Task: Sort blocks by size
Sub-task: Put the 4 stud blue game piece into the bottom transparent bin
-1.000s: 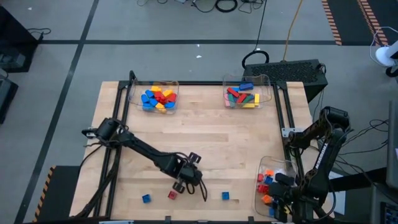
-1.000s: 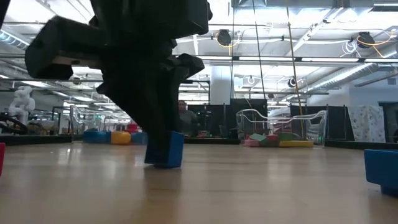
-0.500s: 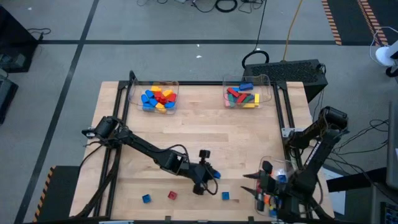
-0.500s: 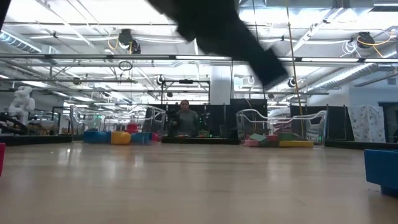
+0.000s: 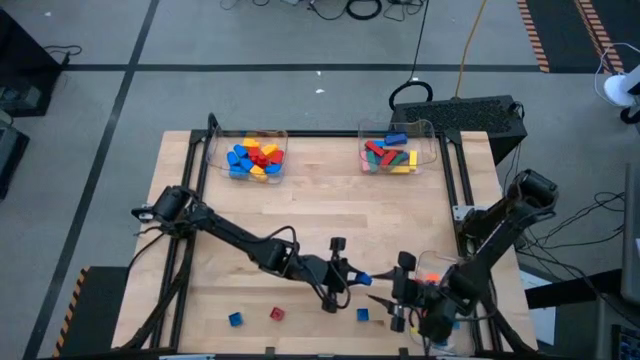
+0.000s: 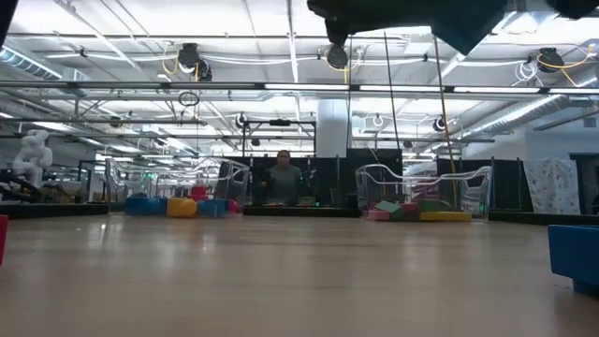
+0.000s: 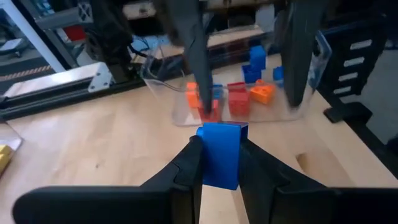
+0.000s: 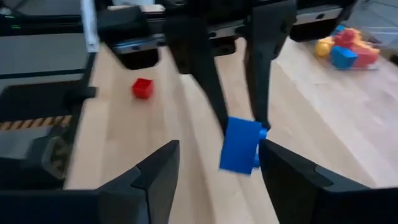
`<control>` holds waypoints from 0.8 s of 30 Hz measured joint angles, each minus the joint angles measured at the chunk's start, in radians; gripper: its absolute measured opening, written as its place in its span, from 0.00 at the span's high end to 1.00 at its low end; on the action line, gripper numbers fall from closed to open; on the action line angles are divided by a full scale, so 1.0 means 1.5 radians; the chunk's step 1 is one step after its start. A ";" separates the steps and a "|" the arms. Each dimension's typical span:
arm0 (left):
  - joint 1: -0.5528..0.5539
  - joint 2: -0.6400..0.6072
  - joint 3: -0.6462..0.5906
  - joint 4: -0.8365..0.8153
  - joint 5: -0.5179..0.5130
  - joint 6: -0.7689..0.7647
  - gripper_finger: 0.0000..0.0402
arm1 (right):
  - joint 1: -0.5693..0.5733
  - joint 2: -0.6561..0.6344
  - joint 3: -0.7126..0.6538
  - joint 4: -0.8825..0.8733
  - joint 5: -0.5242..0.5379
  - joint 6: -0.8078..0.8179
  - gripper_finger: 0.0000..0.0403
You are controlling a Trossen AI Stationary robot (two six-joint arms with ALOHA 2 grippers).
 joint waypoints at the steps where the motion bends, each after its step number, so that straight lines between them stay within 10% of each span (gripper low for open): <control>1: 0.001 0.000 0.000 0.004 0.000 0.000 0.80 | -0.009 0.000 0.000 -0.002 0.000 -0.003 0.48; 12: 0.000 0.000 0.000 0.030 0.000 0.010 0.80 | -0.075 0.000 0.000 -0.002 -0.116 -0.019 0.32; 24: 0.000 0.000 0.000 0.031 0.001 0.006 0.80 | -0.079 0.000 0.000 -0.007 -0.111 -0.005 0.80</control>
